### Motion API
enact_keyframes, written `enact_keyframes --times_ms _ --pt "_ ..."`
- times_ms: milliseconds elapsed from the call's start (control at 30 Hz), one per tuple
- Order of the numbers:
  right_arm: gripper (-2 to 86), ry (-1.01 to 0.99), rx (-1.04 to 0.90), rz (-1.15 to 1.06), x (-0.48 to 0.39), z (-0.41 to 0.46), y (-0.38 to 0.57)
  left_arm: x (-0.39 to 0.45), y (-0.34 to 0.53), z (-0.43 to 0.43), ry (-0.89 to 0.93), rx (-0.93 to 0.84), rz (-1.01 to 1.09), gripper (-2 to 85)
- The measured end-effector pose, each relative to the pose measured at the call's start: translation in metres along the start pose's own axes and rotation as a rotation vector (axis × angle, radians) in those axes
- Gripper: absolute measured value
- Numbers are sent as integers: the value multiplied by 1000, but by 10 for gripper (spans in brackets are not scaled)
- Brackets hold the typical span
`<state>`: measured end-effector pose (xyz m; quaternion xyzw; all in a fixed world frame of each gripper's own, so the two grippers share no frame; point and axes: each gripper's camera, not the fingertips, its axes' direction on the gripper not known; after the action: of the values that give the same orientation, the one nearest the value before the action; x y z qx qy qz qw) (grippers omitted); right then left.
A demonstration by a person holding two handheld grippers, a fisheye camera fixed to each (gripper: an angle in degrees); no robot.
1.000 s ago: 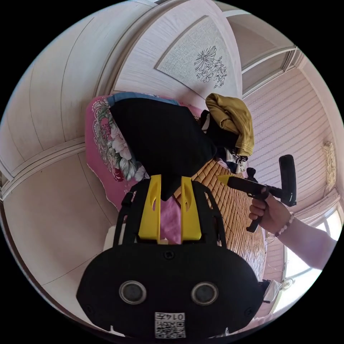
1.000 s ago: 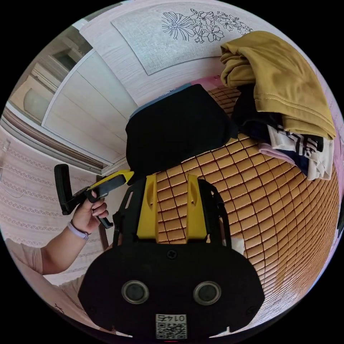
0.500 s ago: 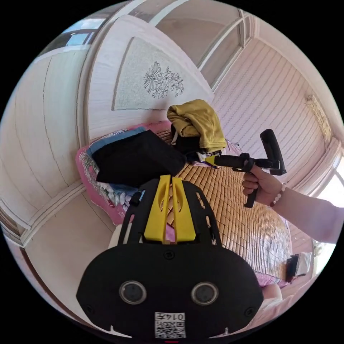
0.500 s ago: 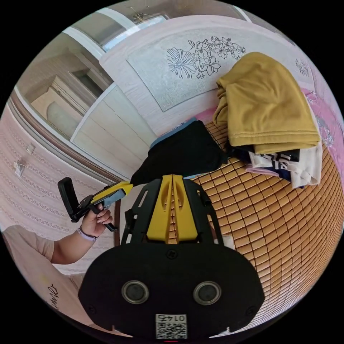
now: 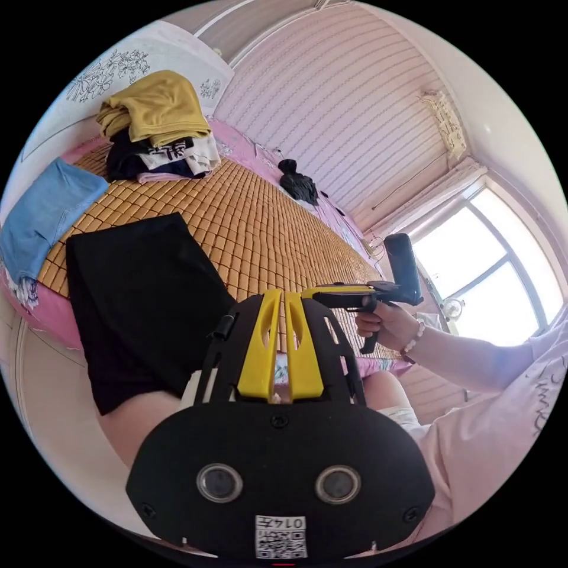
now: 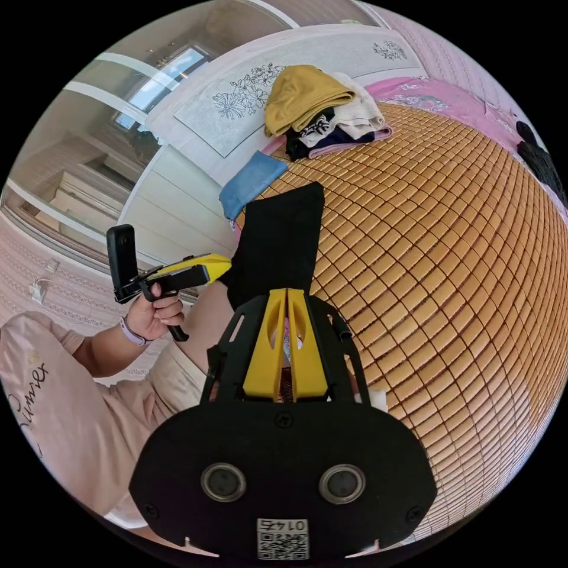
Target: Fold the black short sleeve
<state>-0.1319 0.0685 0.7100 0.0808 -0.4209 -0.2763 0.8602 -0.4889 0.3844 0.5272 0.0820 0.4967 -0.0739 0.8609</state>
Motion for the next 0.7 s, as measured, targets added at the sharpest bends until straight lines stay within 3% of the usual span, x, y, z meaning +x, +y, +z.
enact_keyframes --times_ms 200,300,433,567,700 --pt "50 -54 -103 -302 -74 56 -33 -23 34 -66 -317 -32 -68 19" --pt "88 57 -186 -361 -108 104 -52 -46 55 -91 -375 -58 -182 25" --pt "87 107 -265 -318 -114 137 -73 -59 63 -100 -388 -49 -260 44" --pt "22 23 -332 -203 -89 138 -94 -68 50 -86 -362 -43 -295 69" --pt "9 -67 -232 -113 -64 90 -108 -83 31 -49 -329 -183 -339 80"
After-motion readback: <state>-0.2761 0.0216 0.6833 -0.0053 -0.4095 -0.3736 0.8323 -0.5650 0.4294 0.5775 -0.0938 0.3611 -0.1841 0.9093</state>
